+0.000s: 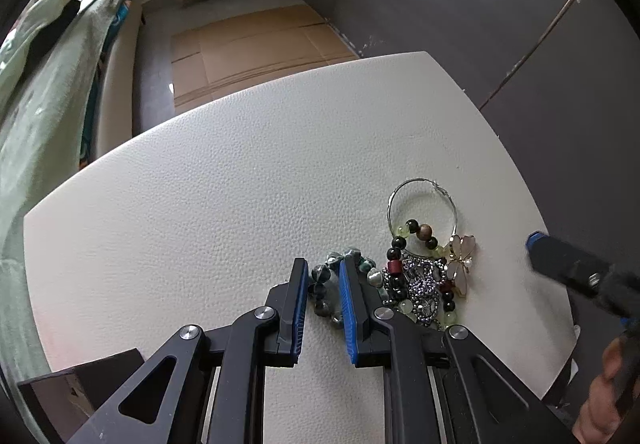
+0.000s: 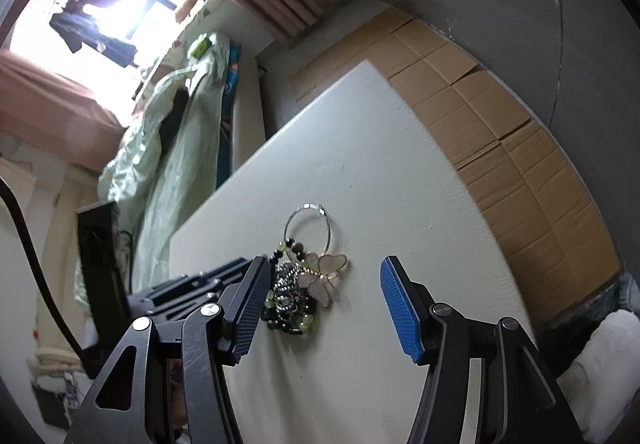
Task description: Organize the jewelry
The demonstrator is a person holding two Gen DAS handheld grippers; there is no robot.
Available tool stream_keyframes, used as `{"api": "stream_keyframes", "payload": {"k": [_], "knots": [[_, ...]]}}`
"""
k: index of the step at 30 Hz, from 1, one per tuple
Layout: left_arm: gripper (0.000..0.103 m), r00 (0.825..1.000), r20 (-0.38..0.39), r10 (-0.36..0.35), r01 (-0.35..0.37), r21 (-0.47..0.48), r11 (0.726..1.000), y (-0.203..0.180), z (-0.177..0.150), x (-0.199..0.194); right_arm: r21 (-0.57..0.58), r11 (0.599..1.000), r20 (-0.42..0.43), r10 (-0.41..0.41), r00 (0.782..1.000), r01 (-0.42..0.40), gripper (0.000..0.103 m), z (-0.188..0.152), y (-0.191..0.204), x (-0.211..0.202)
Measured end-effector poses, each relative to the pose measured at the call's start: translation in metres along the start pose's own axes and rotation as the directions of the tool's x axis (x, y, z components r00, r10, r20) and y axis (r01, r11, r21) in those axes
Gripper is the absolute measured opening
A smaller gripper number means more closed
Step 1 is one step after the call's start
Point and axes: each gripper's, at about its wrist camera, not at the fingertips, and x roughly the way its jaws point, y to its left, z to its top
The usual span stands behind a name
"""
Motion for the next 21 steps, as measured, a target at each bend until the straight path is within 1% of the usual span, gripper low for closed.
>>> {"api": "stream_keyframes", "payload": {"k": [1, 3, 7, 10, 12, 15, 19, 21], "knots": [[0.016, 1.0, 0.003, -0.002, 0.002, 0.0, 1.0, 0.0, 0.0, 0.0, -0.009, 1.0, -0.011, -0.014, 1.0, 0.014, 0.058, 0.0, 0.001, 0.004], [0.01, 1.0, 0.006, -0.023, 0.023, -0.007, 1.0, 0.003, -0.001, -0.001, -0.02, 0.999, -0.022, -0.028, 0.999, 0.027, 0.058, 0.0, 0.003, 0.008], [0.01, 0.999, 0.027, -0.037, 0.038, -0.019, 0.999, 0.005, -0.003, -0.009, -0.046, 0.998, -0.035, -0.046, 0.998, 0.044, 0.058, -0.001, 0.005, 0.012], [0.01, 0.996, 0.069, -0.051, 0.053, -0.026, 0.998, 0.006, -0.004, -0.026, -0.099, 0.993, -0.042, -0.073, 0.996, 0.069, 0.058, -0.002, 0.009, 0.013], [0.01, 0.994, 0.092, -0.064, 0.067, -0.023, 0.998, 0.005, -0.005, -0.036, -0.154, 0.985, -0.04, -0.084, 0.996, 0.077, 0.058, -0.001, 0.012, 0.011], [0.01, 0.989, 0.121, -0.082, 0.086, -0.022, 0.996, 0.005, -0.008, -0.051, -0.259, 0.96, -0.036, -0.116, 0.993, 0.103, 0.058, 0.0, 0.021, 0.01], [0.01, 0.979, 0.175, -0.108, 0.116, -0.035, 0.993, 0.007, -0.009, -0.073, -0.394, 0.912, -0.034, -0.142, 0.989, 0.117, 0.058, -0.001, 0.033, 0.011], [0.01, 0.972, 0.204, -0.119, 0.13, -0.043, 0.991, 0.009, -0.011, -0.084, -0.459, 0.879, -0.035, -0.162, 0.986, 0.128, 0.058, -0.004, 0.038, 0.013]]}}
